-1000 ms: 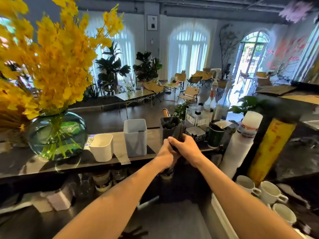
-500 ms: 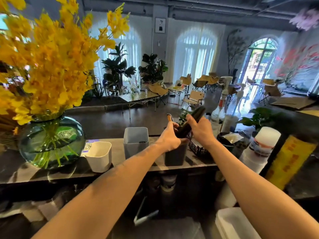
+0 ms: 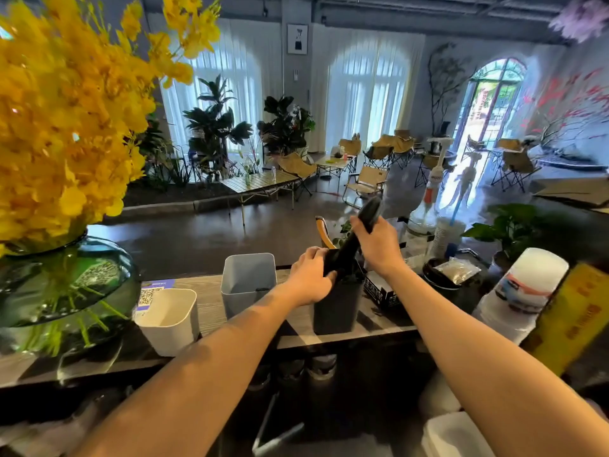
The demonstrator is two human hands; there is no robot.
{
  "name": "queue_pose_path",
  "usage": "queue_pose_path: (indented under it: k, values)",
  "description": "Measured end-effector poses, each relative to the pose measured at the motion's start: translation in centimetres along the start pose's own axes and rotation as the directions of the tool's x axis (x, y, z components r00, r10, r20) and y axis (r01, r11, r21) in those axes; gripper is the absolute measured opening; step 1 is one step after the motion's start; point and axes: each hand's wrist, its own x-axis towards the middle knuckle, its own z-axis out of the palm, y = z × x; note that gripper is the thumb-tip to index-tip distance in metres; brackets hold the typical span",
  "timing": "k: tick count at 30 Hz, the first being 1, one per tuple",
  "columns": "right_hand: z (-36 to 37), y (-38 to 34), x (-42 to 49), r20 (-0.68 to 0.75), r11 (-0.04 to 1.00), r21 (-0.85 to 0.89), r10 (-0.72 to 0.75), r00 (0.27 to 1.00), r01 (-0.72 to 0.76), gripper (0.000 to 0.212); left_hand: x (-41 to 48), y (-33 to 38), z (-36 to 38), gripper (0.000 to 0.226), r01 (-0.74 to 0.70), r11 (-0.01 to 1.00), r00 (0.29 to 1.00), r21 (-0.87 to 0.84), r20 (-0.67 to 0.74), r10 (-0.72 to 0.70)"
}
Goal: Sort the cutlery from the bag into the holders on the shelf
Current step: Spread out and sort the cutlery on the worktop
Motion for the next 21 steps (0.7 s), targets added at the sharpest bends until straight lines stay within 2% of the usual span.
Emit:
queue_pose_path:
  k: [6,9,14,17,21]
  values:
    - [1.8,3.3,0.4,0.185,0.990,-0.124,0.084,0.979,-0.061,0.032,0.7,0.0,1.1,0.066,-0.057,0.996,0.998,0.073,0.010,0.057]
    - [2.3,3.9,0.4,0.224,0.985,-0.172,0.062,0.973,-0.023,0.028,0.9,0.0,1.2,0.068,-0.044,0.997,0.999,0.065,0.029,0.042]
    - [2.1,3.3,-0.4,0.294,0.988,-0.152,0.057,0.954,-0.012,0.049,0.1,0.1,0.7,0.070,0.001,1.000,1.000,-0.019,0.026,-0.001]
    - [1.6,3.0,-1.4,0.278,0.992,-0.117,0.072,0.958,-0.041,0.062,-0.8,0.2,0.5,0.071,0.003,0.999,1.000,-0.043,0.006,-0.003]
    - [0.4,1.4,-3.2,0.171,0.996,-0.087,0.045,0.984,-0.031,0.059,-3.0,0.4,0.2,0.071,0.011,0.998,0.999,-0.058,-0.030,-0.013]
